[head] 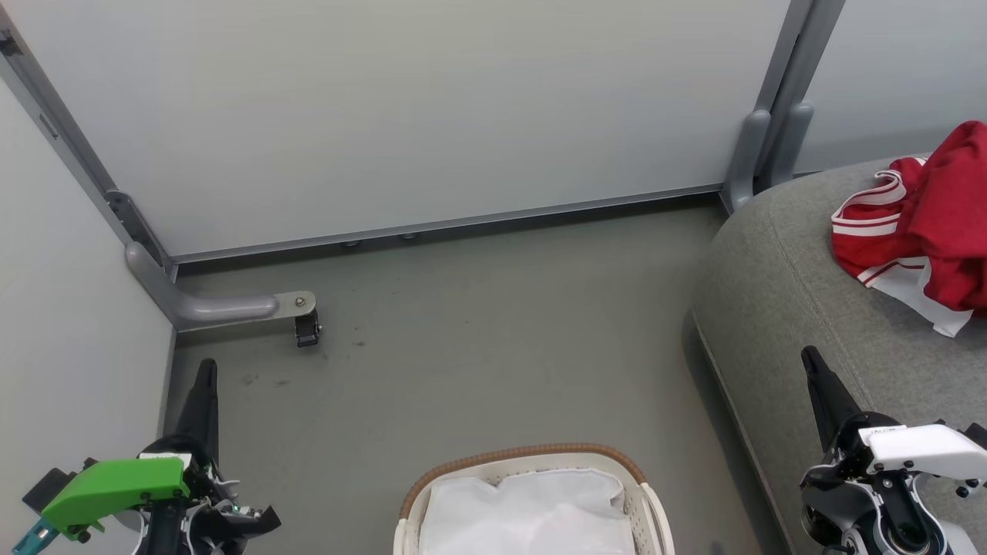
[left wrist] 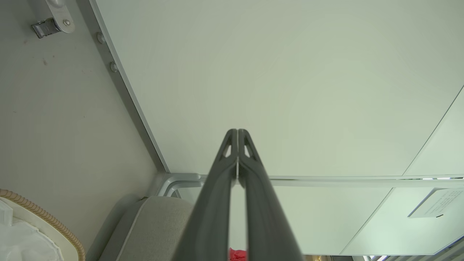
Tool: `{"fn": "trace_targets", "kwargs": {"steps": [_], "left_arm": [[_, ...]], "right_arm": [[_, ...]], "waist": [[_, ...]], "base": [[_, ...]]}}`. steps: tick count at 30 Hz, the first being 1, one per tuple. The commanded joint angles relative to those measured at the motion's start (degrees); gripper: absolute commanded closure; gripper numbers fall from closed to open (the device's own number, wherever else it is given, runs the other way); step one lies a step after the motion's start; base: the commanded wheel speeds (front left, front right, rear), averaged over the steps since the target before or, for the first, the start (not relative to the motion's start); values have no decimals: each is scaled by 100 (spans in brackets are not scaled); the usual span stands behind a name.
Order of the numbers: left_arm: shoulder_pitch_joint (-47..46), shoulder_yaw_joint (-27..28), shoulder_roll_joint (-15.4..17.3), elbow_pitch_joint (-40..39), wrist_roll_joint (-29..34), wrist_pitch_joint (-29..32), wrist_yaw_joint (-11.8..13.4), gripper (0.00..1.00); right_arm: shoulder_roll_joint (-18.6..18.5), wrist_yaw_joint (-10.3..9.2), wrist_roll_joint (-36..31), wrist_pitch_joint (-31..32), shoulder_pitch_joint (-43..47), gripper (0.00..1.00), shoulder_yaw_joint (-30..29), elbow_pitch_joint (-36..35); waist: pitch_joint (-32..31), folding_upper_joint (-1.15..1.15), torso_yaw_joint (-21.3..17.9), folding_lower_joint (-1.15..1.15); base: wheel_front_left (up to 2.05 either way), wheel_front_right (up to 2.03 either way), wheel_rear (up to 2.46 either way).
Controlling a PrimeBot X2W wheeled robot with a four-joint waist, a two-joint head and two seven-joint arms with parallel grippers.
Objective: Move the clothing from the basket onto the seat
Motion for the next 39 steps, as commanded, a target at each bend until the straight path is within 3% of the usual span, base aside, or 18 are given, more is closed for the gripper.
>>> {"fn": "trace_targets", "kwargs": {"steps": [1,39], "left_arm": [[-63,13,19,-12,-20,24,-28,100],[-63,13,19,-11,-21,24,-27,100]], "right_arm": [[-32,0,20,15,-45,100,-10,-22],[-32,0,21,14,-45,100,-9,-22]], "waist": [[0,0,0,0],[0,0,0,0]], "base": [[0,0,0],[0,0,0]]}}
